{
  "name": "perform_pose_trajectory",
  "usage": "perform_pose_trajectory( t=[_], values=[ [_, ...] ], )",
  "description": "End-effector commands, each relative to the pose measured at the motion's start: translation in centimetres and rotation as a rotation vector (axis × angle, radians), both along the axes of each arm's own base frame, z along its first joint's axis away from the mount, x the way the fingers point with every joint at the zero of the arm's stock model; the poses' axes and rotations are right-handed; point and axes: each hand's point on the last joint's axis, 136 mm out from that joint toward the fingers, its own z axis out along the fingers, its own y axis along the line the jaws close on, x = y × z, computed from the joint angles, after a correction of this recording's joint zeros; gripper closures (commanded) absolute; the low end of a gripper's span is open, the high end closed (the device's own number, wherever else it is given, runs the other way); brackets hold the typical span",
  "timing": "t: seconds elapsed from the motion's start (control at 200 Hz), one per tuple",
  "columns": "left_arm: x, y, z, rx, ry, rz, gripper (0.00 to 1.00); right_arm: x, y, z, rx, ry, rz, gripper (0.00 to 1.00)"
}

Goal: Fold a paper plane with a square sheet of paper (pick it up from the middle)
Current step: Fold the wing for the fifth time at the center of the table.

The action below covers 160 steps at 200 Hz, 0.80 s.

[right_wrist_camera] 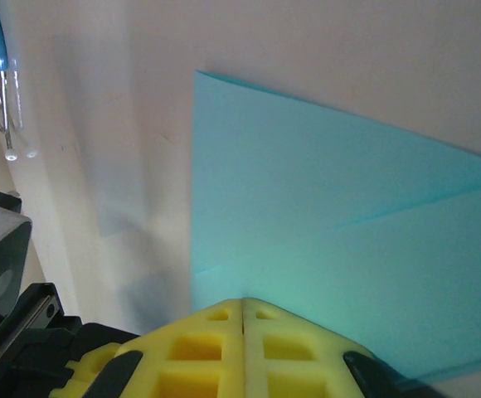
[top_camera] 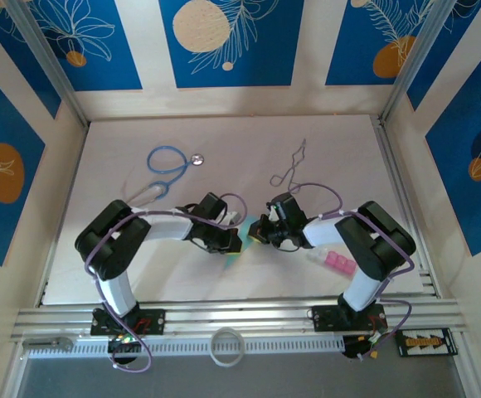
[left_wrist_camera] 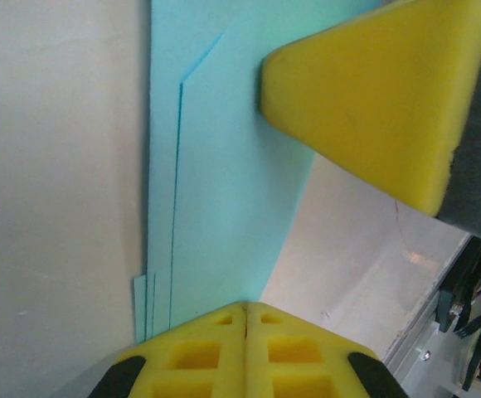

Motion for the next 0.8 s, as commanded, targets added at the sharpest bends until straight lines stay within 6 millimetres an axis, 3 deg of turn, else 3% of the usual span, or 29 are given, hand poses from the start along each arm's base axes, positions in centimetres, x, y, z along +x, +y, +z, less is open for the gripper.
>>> perform_pose_trajectory(
  t=[0.0,0.43,0.54,0.655,0.795],
  values=[
    [-1.5,2.6,-2.9,0.159,0.053,-0.003,1.0,0.3,-2.2,-1.2,-0.014,0.02,-0.042,0.93],
    [-1.5,2.6,-2.7,0.15,0.055,0.005,1.0,4.2,-8.5,-0.5,-0.062,0.009,-0.228,0.91],
    [-1.3,2.1,-2.1,0.119,0.045,0.014,1.0,4.5,-8.0,1.2,-0.02,-0.026,-0.21,0.9],
    [-0.6,1.1,-0.1,0.034,0.001,0.031,1.0,4.0,-6.7,3.6,-0.031,-0.082,-0.17,0.87],
    [0.6,0.9,3.1,-0.029,-0.123,0.066,0.84,2.0,-5.3,4.2,-0.097,-0.089,-0.115,0.85]
  ],
)
